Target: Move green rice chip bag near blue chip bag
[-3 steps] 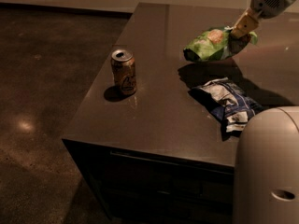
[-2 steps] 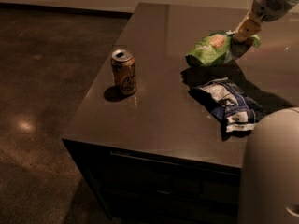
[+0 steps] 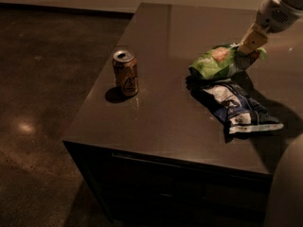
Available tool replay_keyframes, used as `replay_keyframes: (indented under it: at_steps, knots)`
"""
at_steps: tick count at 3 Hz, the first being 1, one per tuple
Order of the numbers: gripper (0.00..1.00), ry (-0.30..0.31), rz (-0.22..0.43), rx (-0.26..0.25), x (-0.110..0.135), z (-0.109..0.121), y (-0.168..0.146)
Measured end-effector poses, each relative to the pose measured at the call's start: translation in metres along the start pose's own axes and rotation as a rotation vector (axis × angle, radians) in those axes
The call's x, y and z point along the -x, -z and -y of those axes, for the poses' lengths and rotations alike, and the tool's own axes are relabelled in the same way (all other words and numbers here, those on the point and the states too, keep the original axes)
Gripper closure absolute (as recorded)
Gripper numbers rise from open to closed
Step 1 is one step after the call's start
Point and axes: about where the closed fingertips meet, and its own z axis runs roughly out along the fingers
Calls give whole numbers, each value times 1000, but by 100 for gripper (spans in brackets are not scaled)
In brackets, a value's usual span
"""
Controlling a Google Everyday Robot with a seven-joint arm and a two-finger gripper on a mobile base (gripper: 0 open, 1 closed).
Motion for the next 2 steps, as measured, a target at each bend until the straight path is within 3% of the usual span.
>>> replay_keyframes:
  at_steps: [1, 2]
  knots:
    - [12, -4, -4, 10, -1, -2, -7]
    - [0, -3, -3, 8, 0, -1, -10]
